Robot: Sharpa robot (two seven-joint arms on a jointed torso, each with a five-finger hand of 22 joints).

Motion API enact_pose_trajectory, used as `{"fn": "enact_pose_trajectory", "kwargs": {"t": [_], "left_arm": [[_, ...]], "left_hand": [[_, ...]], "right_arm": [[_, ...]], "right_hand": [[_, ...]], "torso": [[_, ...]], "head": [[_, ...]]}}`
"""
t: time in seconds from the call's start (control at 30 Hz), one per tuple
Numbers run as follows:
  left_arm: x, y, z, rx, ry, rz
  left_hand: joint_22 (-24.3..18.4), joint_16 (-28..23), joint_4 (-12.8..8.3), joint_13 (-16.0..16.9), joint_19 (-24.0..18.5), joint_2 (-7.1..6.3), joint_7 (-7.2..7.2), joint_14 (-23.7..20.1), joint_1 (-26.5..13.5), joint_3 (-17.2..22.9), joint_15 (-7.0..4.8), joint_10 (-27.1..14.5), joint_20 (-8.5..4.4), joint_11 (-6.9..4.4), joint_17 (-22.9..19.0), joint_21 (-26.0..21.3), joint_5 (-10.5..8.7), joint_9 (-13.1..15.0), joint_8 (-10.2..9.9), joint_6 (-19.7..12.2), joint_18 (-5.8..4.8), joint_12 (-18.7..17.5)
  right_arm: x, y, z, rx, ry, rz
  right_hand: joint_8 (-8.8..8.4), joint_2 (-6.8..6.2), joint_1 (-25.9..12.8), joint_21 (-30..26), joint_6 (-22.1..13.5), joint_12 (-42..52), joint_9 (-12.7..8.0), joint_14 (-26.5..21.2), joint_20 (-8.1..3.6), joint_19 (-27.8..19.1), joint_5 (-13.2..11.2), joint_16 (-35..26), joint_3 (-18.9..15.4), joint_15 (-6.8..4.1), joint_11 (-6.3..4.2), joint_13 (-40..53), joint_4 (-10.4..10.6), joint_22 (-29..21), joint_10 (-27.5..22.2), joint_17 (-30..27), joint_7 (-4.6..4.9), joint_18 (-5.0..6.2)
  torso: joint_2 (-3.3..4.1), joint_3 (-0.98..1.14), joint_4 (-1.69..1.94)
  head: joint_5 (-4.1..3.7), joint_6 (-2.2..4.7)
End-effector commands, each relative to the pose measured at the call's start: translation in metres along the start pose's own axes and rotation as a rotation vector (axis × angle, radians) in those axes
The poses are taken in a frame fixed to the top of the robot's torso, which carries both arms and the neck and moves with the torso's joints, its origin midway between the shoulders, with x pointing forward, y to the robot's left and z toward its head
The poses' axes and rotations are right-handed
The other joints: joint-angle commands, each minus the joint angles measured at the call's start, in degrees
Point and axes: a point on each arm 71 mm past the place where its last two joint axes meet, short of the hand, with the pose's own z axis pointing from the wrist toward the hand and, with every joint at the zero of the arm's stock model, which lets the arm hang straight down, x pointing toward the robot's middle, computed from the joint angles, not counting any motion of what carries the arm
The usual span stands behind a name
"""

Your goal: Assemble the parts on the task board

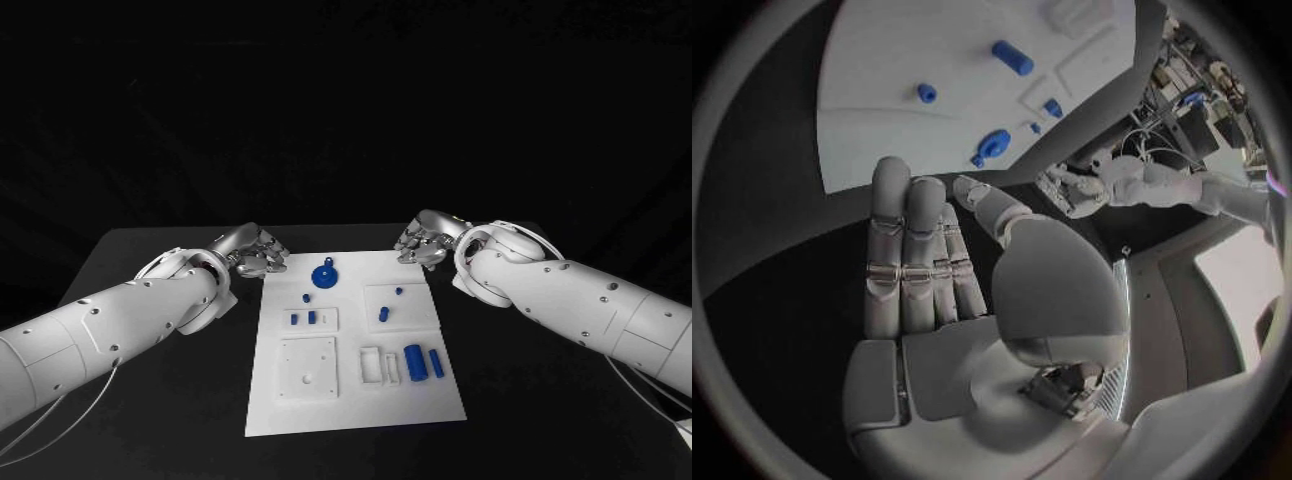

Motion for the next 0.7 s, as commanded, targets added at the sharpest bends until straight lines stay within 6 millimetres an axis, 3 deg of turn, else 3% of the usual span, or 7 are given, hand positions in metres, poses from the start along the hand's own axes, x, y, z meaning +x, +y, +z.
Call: {"fn": "enact_pose_trajectory", "kwargs": {"t": [0.03, 0.17, 0.2, 0.4, 0.53, 0.67, 0.7], "left_arm": [[-0.009, -0.006, -0.006, 0.014, -0.098, -0.280], [-0.010, -0.011, -0.014, 0.020, -0.084, -0.427], [-0.010, -0.013, -0.016, 0.024, -0.079, -0.460], [-0.012, -0.016, -0.024, 0.039, -0.063, -0.615], [-0.013, -0.015, -0.026, 0.040, -0.067, -0.674], [-0.014, -0.015, -0.028, 0.038, -0.072, -0.723], [-0.014, -0.015, -0.028, 0.039, -0.072, -0.729]], "left_hand": [[-1.21, -4.01, 0.51, 0.06, -1.05, -0.29, 0.19, -1.14, -0.27, 0.01, 0.37, -0.69, 0.54, 0.22, -1.35, -2.17, -0.13, 0.00, 0.01, -0.45, -0.25, 0.06], [-4.65, -14.99, 0.79, 0.06, -4.35, 0.02, 0.49, -3.11, -0.72, 0.46, 1.83, -2.42, 1.91, 1.01, -5.48, -7.26, -0.15, -0.06, -0.11, -0.79, -0.92, 0.06], [-7.34, -21.76, 1.14, 0.02, -5.78, 0.40, 0.87, -2.44, -1.17, 0.77, 2.86, -3.70, 3.00, 1.61, -7.78, -10.49, -0.31, 0.02, 0.03, -0.93, -1.16, -0.06], [-16.37, -41.96, 1.00, 0.02, -8.67, 0.48, 0.60, -2.44, -1.30, 0.96, 5.75, -5.05, 5.72, 2.31, -7.90, -14.34, -0.10, 0.02, 0.07, -1.39, -0.96, 0.08], [-24.30, -49.65, 0.66, -0.04, -9.70, 0.67, 0.29, -2.36, -1.23, 0.46, 7.01, -5.61, 7.38, 2.45, -7.79, -14.29, -0.16, -0.03, 0.01, -1.73, -0.26, -0.06], [-31.52, -49.23, 0.27, -0.02, -9.51, 1.01, 0.32, -5.66, -1.27, -0.48, 8.07, -5.72, 8.39, 2.53, -8.10, -14.26, -0.20, -0.02, 0.03, -1.66, 0.34, -0.01], [-39.06, -49.26, -0.54, -0.03, -7.54, 1.71, 0.16, -5.40, -1.17, -1.62, 8.20, -5.86, 8.42, 2.36, -8.17, -14.20, -0.31, -0.04, -0.01, -1.66, 0.10, 0.02]], "right_arm": [[0.009, 0.002, -0.002, -0.009, 0.006, -0.185], [0.020, 0.002, -0.005, -0.010, 0.022, -0.220], [0.022, 0.001, -0.006, -0.010, 0.028, -0.227], [0.036, 0.001, -0.008, -0.013, 0.051, -0.255], [0.042, 0.002, -0.008, -0.014, 0.059, -0.266], [0.048, 0.003, -0.008, -0.018, 0.071, -0.273], [0.049, 0.003, -0.008, -0.018, 0.075, -0.274]], "right_hand": [[0.11, -0.82, 0.19, 0.35, -0.01, -0.12, 0.01, 0.37, 0.05, 0.29, -1.94, 0.70, 0.94, -0.07, 0.10, 0.00, 0.38, 0.70, -0.94, 0.06, -0.16, 0.74], [0.10, -2.07, 0.17, 0.01, -0.54, -0.12, -0.02, 0.06, 0.23, 0.16, -2.19, 0.93, 2.01, 0.14, 0.53, 0.00, 1.00, 1.29, -2.32, -0.50, -0.01, 1.08], [0.10, -2.21, 0.22, -0.03, -0.71, -0.13, -0.03, 0.10, 0.26, 0.23, -2.26, 0.96, 2.07, 0.17, 0.61, 0.00, 1.03, 1.34, -2.60, -0.58, 0.04, 1.16], [0.13, -2.89, 0.73, -0.91, -1.09, -0.13, -0.01, 0.00, 0.56, 0.73, -2.36, 1.55, 2.35, 0.30, 0.74, 0.00, 1.95, 2.16, -3.00, -1.55, 0.14, 1.66], [0.11, -3.14, 0.81, -1.34, -1.16, -0.17, -0.01, -0.09, 0.61, 0.90, -2.43, 1.85, 2.38, 0.32, 0.79, -0.01, 2.21, 2.59, -3.13, -1.90, 0.18, 1.73], [0.13, -3.34, 1.00, -2.20, -1.25, -0.15, -0.01, -0.24, 0.66, 1.27, -2.45, 2.37, 2.32, 0.35, 0.82, 0.00, 2.47, 3.59, -3.22, -2.46, 0.23, 1.81], [0.12, -3.36, 1.05, -2.16, -1.17, -0.16, -0.01, -0.23, 0.62, 1.52, -2.24, 2.51, 2.41, 0.34, 0.79, -0.01, 2.43, 3.86, -3.08, -2.49, 0.29, 1.85]], "torso": [[-0.01, -0.09, 0.14], [-0.09, -0.13, 0.12], [-0.06, -0.13, 0.10], [-0.03, -0.21, 0.07], [0.02, -0.21, 0.10], [0.08, -0.13, 0.07], [0.11, -0.13, 0.07]], "head": [[-0.16, 0.04], [-0.07, 0.00], [-0.04, 0.04], [0.03, 0.28], [-0.15, 0.37], [-0.26, 0.21], [-0.22, 0.19]]}}
